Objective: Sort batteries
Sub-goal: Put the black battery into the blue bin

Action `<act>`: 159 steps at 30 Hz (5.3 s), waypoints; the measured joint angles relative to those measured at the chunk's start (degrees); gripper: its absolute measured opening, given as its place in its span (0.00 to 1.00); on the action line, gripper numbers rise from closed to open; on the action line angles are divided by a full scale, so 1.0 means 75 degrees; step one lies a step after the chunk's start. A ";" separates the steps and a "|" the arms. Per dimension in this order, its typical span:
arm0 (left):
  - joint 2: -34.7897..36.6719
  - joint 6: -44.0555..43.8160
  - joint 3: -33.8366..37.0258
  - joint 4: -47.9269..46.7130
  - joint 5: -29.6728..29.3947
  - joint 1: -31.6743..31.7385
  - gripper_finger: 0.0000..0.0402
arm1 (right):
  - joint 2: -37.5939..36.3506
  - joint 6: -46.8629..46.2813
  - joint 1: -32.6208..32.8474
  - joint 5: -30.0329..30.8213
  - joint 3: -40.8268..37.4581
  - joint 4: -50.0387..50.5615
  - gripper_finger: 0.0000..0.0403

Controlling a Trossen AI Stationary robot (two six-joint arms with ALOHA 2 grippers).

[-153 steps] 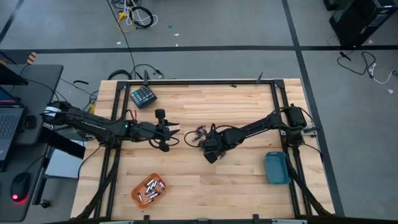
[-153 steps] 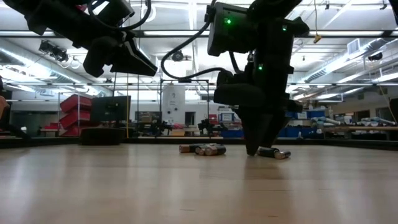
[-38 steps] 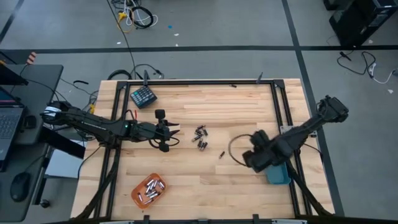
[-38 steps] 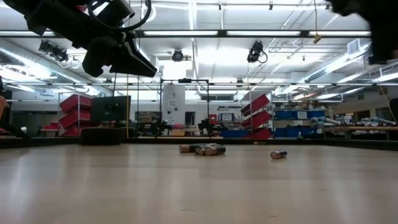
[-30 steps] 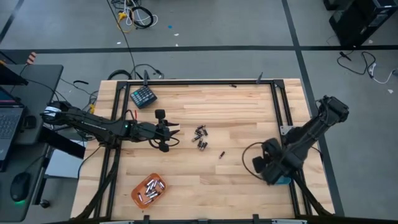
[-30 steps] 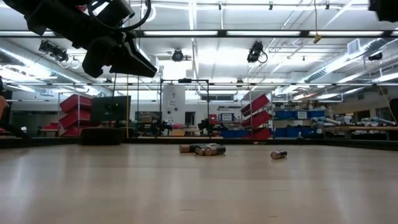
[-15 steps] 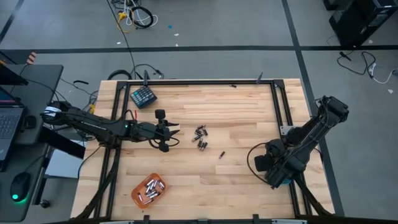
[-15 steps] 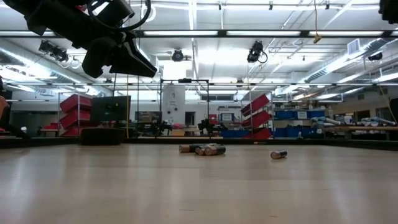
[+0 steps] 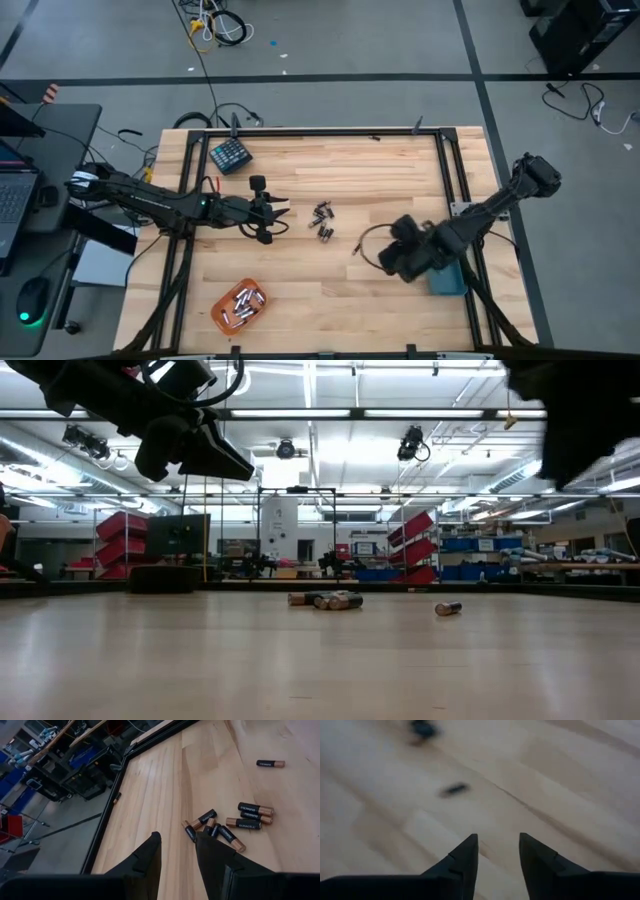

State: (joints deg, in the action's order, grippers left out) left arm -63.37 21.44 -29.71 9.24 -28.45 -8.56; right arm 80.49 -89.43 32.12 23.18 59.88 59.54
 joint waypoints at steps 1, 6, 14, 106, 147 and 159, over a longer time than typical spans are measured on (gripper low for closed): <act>0.0000 -0.0012 0.0000 -0.0001 0.0000 -0.0002 0.30 | 0.0003 0.0692 -0.0198 0.0008 0.0000 -0.0393 0.32; 0.0000 -0.0067 0.0000 -0.0024 0.0000 0.0000 0.30 | 0.0003 0.4748 -0.1002 0.0005 0.0000 -0.2180 0.32; 0.0000 -0.0093 0.0000 -0.0019 0.0000 0.0000 0.30 | 0.0003 0.9791 -0.1659 -0.0009 0.0000 -0.3253 0.32; 0.0000 -0.0095 0.0000 -0.0249 0.0137 0.0001 0.30 | -0.0808 -0.3814 0.1493 -0.3864 -0.0006 0.1987 0.02; 0.0000 -0.0494 0.0003 -0.0111 0.0152 -0.0002 0.30 | 0.2189 1.0078 -0.3376 -0.1411 0.0003 -0.6359 0.26; 0.0000 -0.0494 0.0003 -0.0181 0.0152 0.0000 0.30 | 0.3275 1.1308 -0.3722 -0.2186 0.0003 -0.6883 0.34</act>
State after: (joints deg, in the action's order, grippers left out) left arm -63.37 17.74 -29.69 7.88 -27.31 -8.57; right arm 105.05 -4.63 4.21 6.79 59.90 7.92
